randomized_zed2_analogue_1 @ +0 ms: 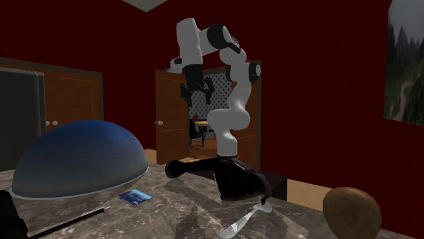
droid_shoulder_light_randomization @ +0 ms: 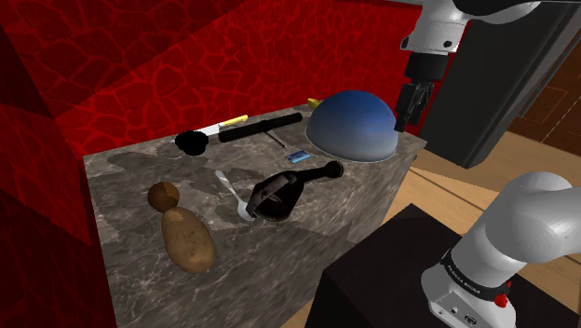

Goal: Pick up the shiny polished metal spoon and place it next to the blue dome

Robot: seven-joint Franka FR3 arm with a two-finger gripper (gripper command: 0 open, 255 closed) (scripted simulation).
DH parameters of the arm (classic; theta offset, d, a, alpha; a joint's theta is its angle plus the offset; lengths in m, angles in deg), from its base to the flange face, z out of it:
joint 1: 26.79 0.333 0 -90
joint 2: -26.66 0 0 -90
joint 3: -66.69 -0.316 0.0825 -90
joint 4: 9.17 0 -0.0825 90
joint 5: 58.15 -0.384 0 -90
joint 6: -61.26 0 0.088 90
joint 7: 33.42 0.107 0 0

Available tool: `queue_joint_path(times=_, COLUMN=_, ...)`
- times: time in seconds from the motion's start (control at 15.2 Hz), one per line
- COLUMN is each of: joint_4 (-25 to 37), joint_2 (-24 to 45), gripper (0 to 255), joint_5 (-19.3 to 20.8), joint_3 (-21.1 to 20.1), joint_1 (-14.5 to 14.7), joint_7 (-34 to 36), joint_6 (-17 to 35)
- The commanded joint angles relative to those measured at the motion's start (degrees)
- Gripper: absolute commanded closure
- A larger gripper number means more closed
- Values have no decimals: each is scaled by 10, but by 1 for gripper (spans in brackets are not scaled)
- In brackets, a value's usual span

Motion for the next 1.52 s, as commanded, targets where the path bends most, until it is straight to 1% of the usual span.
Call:
queue_joint_path(times=0.0, joint_4=0, joint_2=0, gripper=0, joint_5=0, joint_3=0, joint_1=0, joint_7=0, joint_6=0)
queue_joint_path(times=0.46, joint_4=-18, joint_2=72, gripper=0, joint_5=-55, joint_3=-69, joint_1=24, joint_7=63, joint_6=122)
queue_joint_path(times=0.86, joint_4=-2, joint_2=162, gripper=0, joint_5=-84, joint_3=-127, joint_1=39, joint_7=114, joint_6=225)
queue_joint_path(times=1.19, joint_4=33, joint_2=252, gripper=0, joint_5=-88, joint_3=-173, joint_1=45, joint_7=162, joint_6=305)
queue_joint_path(times=1.45, joint_4=75, joint_2=331, gripper=0, joint_5=-71, joint_3=-207, joint_1=48, joint_7=206, joint_6=362)
